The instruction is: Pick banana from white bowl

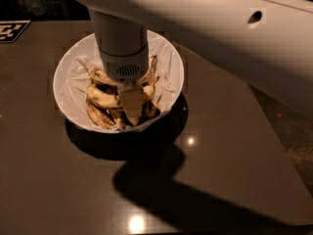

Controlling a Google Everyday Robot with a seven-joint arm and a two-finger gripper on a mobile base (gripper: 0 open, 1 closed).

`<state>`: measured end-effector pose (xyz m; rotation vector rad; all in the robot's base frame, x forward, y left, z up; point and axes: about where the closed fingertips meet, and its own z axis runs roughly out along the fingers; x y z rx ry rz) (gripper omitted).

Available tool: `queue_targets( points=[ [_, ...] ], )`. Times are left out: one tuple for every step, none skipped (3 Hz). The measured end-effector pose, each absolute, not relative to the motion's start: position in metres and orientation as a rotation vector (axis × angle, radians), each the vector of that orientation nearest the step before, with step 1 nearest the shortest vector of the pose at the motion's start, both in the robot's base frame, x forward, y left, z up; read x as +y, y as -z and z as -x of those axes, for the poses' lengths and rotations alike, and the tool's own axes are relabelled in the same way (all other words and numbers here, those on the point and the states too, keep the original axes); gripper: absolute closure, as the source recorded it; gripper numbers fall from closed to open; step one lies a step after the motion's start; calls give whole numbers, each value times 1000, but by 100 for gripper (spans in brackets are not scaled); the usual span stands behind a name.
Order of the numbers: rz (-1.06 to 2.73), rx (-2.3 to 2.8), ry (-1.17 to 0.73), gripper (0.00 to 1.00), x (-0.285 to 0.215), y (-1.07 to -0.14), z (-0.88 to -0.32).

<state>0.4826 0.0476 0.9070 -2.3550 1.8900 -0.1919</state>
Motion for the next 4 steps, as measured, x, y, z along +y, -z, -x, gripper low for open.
queue_targets(
  points=[
    [2377, 1908, 175, 51, 46, -894, -488],
    [2378, 1908, 175, 69, 46, -896, -488],
    [2377, 1908, 175, 92, 46, -896, -488],
    [2370, 1898, 158, 100, 47, -897, -490]
  ],
)
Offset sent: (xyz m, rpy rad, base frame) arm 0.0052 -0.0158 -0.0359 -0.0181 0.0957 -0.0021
